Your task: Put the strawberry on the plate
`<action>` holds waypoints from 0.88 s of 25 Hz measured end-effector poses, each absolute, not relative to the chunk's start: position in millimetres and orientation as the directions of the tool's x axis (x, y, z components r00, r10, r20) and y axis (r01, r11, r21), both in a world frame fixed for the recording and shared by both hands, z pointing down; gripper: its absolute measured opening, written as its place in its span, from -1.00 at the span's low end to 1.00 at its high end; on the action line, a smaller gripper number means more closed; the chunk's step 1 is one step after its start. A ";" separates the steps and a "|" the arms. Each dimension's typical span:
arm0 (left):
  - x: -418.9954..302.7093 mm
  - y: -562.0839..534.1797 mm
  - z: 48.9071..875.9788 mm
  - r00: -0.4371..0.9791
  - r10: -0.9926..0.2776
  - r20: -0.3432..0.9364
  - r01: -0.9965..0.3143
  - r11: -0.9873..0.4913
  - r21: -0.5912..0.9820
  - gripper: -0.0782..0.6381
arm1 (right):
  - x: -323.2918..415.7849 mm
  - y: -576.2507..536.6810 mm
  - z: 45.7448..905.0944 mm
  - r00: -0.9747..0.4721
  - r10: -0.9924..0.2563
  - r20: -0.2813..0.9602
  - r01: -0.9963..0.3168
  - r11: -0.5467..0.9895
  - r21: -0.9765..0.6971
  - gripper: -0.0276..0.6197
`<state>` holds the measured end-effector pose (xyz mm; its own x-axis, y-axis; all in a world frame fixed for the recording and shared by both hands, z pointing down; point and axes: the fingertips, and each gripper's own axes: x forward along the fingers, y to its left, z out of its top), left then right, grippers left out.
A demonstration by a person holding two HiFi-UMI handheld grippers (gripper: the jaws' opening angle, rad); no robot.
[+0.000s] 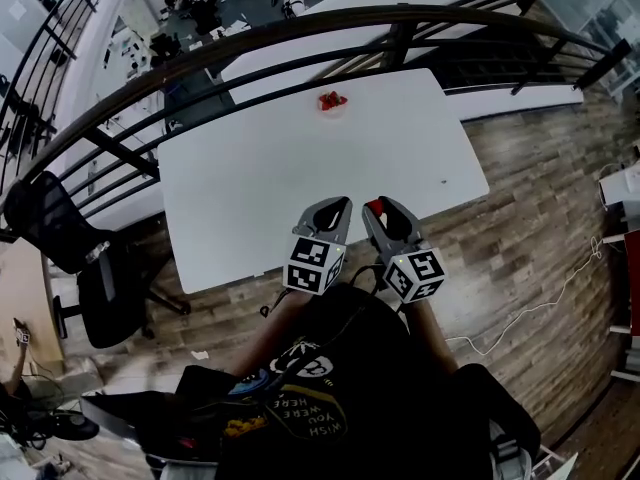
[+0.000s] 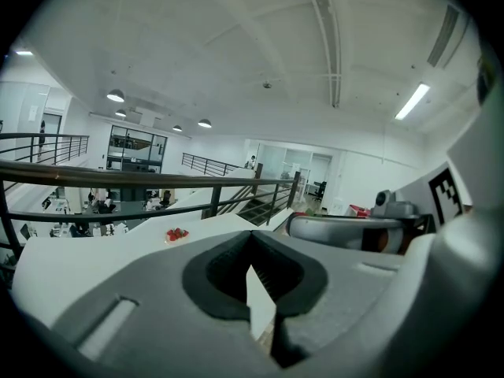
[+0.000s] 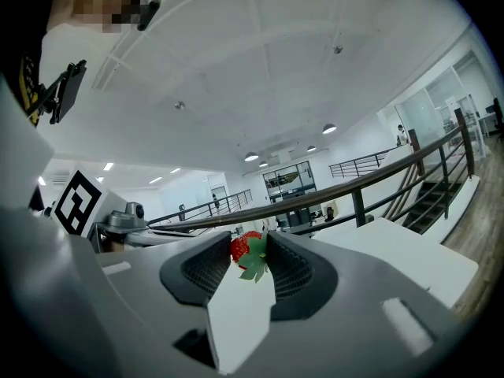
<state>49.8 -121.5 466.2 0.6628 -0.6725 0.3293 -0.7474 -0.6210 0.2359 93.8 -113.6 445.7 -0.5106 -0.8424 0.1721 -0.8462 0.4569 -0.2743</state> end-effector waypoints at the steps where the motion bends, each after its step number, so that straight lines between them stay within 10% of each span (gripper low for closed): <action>1: 46.6 -126.1 467.1 0.666 -0.670 0.328 -0.745 -0.623 0.238 -0.78 | 90.1 -118.2 445.7 -0.509 -0.843 0.172 -0.847 0.456 -0.273 -0.46; 22: 21.6 -190.7 488.4 0.633 -0.690 0.351 -0.774 -0.561 0.295 -0.78 | 67.2 -190.7 461.4 -0.559 -0.798 0.224 -0.821 0.497 -0.280 -0.46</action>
<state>21.6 -190.7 488.4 0.6333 -0.6898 0.3508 -0.7739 -0.5606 0.2948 67.2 -190.7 461.4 -0.5592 -0.7983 0.2238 -0.8213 0.4967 -0.2805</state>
